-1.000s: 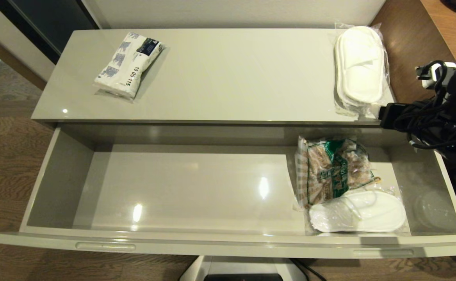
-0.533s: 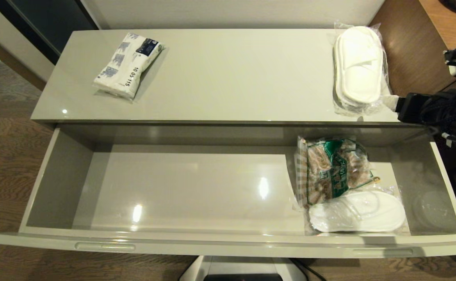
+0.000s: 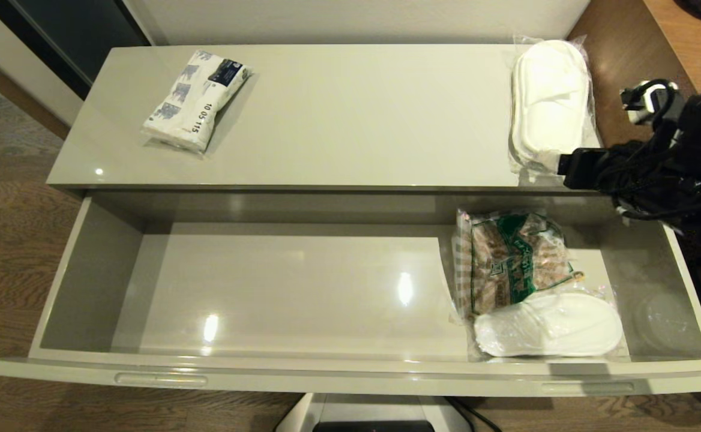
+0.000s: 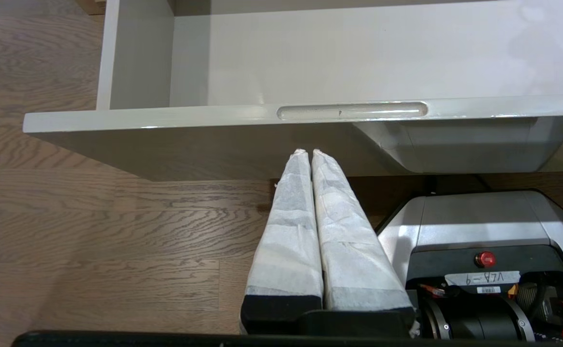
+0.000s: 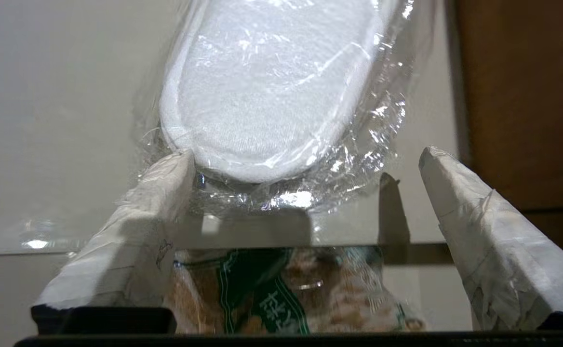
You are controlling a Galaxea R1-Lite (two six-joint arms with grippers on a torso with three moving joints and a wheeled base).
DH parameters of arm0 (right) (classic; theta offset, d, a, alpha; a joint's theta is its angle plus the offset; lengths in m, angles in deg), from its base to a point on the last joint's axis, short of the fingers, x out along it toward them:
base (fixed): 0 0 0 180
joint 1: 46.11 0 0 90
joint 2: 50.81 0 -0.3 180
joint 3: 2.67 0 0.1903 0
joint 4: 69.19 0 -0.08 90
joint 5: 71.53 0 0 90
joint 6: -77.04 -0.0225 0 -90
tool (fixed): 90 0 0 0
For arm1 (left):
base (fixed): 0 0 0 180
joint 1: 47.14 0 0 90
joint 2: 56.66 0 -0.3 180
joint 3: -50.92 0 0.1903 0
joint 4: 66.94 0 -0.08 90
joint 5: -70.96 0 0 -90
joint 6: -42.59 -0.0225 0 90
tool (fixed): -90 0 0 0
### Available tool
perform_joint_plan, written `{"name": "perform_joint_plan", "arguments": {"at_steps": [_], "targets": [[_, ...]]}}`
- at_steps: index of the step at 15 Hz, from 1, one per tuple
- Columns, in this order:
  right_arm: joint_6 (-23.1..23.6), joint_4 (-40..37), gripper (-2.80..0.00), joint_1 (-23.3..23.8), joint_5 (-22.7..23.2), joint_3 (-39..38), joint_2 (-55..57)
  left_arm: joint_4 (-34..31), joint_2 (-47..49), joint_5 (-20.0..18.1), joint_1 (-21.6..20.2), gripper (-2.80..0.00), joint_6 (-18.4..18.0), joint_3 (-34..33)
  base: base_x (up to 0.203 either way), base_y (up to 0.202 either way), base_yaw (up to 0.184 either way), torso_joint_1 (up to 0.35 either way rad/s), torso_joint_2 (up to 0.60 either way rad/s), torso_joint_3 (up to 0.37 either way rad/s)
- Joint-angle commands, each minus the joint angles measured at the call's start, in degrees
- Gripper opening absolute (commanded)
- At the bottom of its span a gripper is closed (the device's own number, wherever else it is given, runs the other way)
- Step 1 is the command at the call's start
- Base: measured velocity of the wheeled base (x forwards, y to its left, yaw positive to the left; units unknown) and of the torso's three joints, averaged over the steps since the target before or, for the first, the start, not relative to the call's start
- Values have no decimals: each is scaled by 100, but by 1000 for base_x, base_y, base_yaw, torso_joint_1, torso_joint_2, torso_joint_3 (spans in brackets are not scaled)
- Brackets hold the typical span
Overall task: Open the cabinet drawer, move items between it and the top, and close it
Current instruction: Pick up the disposable slippers on the table
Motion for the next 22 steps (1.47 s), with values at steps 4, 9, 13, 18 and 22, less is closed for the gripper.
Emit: {"name": "perform_joint_plan", "arguments": {"at_steps": [4,9,13,18,22], "targets": [[615,1624,0,-171,7,-416,894,-4,9,-2,0,-280,-3,0,0,0,0,0,0,0],[1447,3168,0,-48,-340,-488,1631,-4,9,-2,0,-280,-3,0,0,0,0,0,0,0],[1584,3088,0,-24,-787,-415,1608,-13,9,-2,0,-280,-3,0,0,0,0,0,0,0],[1587,2974,-280,-20,-813,-435,1408,-4,9,-2,0,-280,-3,0,0,0,0,0,0,0],[1539,2562,-280,-33,-796,-468,1093,-13,9,-2,0,-280,-39,0,0,0,0,0,0,0]]}}
